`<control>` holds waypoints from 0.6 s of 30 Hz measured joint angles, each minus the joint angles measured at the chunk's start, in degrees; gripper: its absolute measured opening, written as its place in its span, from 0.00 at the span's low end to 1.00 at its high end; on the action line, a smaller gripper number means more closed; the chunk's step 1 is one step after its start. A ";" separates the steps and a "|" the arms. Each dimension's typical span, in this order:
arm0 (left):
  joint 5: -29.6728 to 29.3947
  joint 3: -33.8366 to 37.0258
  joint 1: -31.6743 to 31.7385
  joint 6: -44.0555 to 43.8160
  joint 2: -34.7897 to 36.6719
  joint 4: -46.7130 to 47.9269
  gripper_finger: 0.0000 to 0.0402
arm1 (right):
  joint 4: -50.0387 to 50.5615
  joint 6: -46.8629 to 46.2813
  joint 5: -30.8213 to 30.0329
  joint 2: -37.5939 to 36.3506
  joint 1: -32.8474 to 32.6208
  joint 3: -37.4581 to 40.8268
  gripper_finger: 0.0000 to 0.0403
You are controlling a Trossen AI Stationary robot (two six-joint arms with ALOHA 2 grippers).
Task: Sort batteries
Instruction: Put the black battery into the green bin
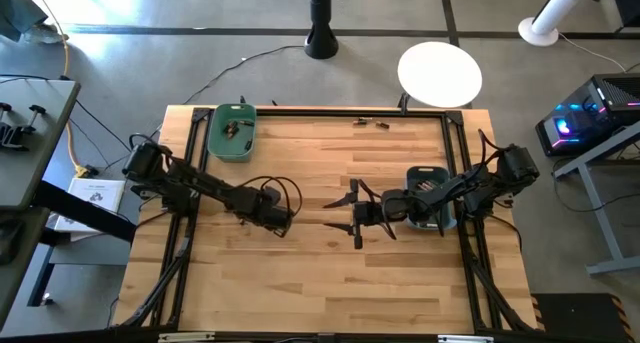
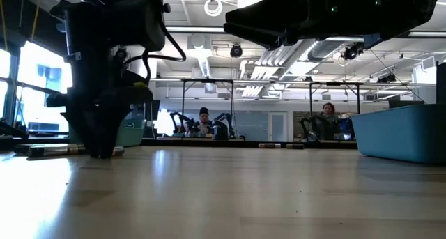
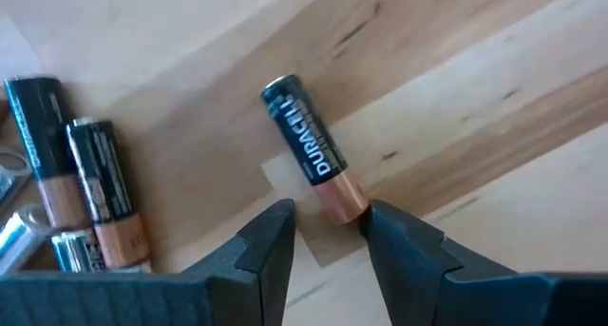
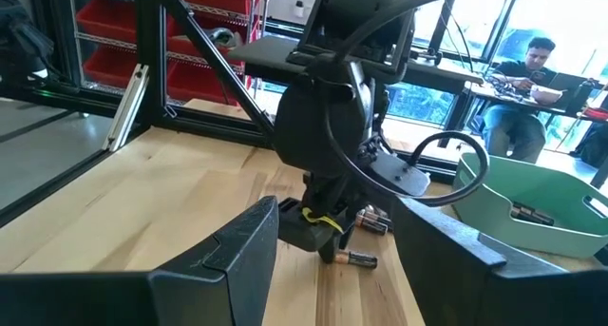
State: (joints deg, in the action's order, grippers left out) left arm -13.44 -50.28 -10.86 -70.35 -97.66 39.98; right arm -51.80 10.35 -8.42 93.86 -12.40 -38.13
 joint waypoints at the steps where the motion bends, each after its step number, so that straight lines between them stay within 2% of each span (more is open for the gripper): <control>1: -0.24 0.00 0.22 0.18 0.00 -0.09 0.31 | 0.01 0.00 -0.01 0.00 0.00 0.00 0.50; 18: -4.97 0.13 5.99 4.84 -0.22 -0.74 0.31 | 0.79 -1.13 0.01 0.00 0.00 0.00 0.50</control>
State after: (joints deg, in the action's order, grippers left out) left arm -18.41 -50.15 -4.86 -65.51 -97.89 39.24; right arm -51.02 9.22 -8.40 93.86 -12.40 -38.13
